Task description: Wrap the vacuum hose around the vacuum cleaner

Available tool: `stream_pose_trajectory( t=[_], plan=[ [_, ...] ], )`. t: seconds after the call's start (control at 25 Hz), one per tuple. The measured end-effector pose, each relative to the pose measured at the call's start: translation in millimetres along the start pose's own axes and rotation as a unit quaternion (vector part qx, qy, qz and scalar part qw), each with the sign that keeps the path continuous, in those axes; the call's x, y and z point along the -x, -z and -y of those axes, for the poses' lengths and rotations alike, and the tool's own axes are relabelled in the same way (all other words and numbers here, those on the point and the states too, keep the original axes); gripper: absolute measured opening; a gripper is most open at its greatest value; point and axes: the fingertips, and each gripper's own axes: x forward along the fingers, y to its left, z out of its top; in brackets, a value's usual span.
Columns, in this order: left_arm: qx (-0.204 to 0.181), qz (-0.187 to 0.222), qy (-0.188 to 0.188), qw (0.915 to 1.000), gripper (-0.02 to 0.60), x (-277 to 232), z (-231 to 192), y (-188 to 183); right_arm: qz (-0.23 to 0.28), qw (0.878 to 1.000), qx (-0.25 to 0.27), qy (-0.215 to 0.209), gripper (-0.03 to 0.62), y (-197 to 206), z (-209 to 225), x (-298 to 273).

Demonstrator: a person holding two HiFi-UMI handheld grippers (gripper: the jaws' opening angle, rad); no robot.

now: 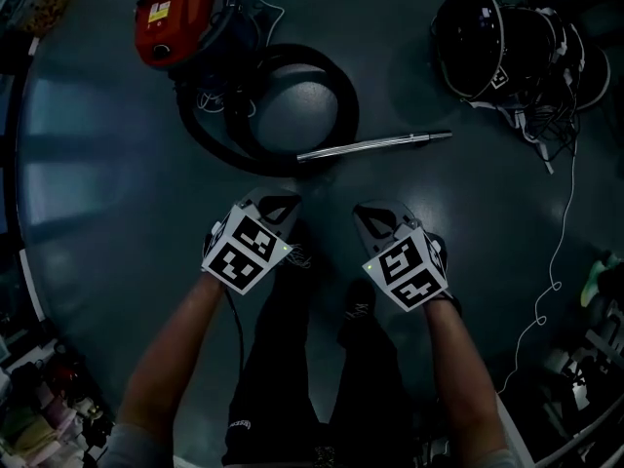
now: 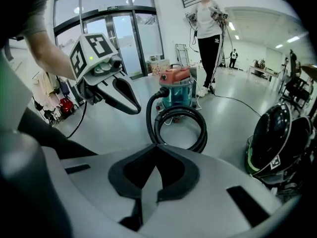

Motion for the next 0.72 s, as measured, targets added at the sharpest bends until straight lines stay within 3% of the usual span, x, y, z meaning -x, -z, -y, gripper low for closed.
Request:
stream_pose_trajectory(
  t=[0.32, 0.52, 0.72],
  plan=[
    [-0.001, 0.037, -0.021, 0.9991, 0.006, 113, 77, -71, 0.029, 0.999, -0.041, 0.012, 0.004, -49, -48, 140],
    [-0.003, 0.071, -0.052, 0.9961, 0.006, 195, 125, -115, 0.045, 0.998, -0.032, 0.015, 0.003, -77, -86, 227],
    [-0.002, 0.105, -0.074, 0.9917, 0.006, 268, 165, -148, 0.088, 0.995, -0.055, 0.007, 0.003, -117, -126, 298]
  ],
)
